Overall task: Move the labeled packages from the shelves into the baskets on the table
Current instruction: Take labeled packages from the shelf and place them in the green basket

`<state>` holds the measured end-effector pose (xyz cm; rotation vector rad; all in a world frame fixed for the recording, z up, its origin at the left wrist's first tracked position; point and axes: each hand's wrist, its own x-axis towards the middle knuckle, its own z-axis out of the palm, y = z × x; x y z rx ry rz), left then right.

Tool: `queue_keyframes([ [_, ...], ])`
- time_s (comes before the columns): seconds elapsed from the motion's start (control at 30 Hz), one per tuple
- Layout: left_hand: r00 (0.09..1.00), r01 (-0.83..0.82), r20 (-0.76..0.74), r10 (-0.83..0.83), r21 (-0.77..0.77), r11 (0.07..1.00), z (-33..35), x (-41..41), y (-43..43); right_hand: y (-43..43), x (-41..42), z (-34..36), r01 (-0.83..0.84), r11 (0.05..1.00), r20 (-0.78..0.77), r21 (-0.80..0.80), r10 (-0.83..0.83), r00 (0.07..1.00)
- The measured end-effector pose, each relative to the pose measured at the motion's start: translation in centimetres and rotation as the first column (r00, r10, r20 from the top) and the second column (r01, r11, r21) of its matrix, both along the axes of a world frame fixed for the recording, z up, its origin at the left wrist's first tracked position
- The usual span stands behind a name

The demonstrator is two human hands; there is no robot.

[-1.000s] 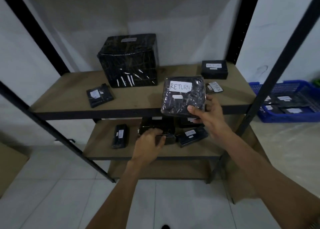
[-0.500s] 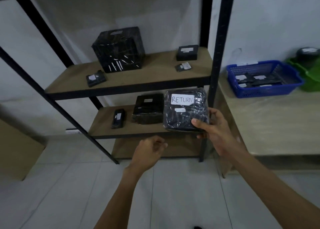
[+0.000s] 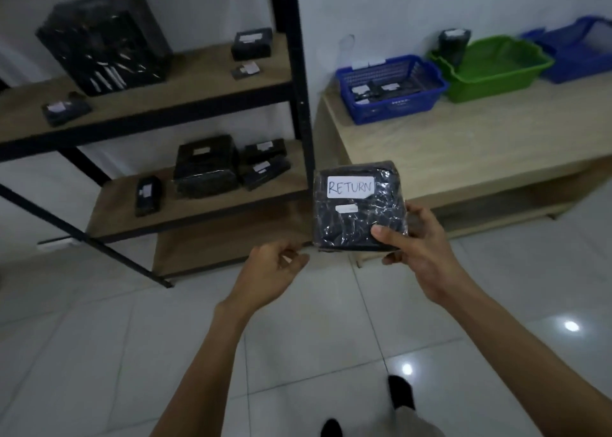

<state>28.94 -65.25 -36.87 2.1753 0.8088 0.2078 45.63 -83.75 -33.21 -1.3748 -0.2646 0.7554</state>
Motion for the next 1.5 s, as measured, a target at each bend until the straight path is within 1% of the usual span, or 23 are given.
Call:
queue_keyframes([
  [0.13,0.999,0.043,-0.012,-0.044,-0.010,0.999,-0.1,4.8,-4.8,-6.2,3.9,-1.0,0.064,0.998,-0.015,-0.024,-0.064,0.998],
  [0.27,0.997,0.072,-0.006,-0.072,-0.004,0.997,-0.3,11.3,-9.8,-12.3,9.6,-2.1,0.105,0.994,-0.033,-0.040,-0.106,0.994],
  [0.47,0.990,0.124,-0.073,-0.123,0.006,0.992,-0.2,22.5,-17.3,-20.4,18.9,-3.4,0.131,0.989,-0.058,-0.072,-0.135,0.989],
  [0.6,0.990,0.128,-0.053,-0.131,-0.044,0.991,-0.2,29.1,-21.5,-24.5,24.9,-3.2,0.129,0.988,-0.053,-0.086,-0.134,0.990],
  [0.7,0.984,0.163,-0.066,-0.168,-0.075,0.984,-0.2,34.1,-23.1,-26.4,29.9,-3.1,0.152,0.986,-0.053,-0.069,-0.156,0.986],
  [0.83,0.980,0.172,-0.093,-0.177,-0.054,0.984,-0.4,41.4,-24.1,-27.5,37.4,-3.6,0.195,0.978,-0.066,-0.074,-0.200,0.978],
  [1.07,0.974,0.194,-0.115,-0.195,-0.019,0.981,-3.1,56.3,-23.2,-27.1,51.6,-5.7,0.232,0.966,-0.051,-0.118,-0.239,0.970],
  [1.23,0.978,0.176,-0.111,-0.179,-0.043,0.984,-1.9,65.9,-22.3,-25.5,60.6,-4.3,0.216,0.968,-0.049,-0.129,-0.224,0.973],
  [1.4,0.987,0.105,-0.117,-0.107,-0.024,0.994,-1.1,73.8,-20.2,-23.0,69.4,-4.1,0.171,0.977,-0.078,-0.123,-0.182,0.980],
  [1.5,0.982,0.081,-0.171,-0.076,0.025,0.996,-1.4,77.9,-19.1,-21.1,74.9,-5.1,0.107,0.985,-0.088,-0.132,-0.119,0.989],
])
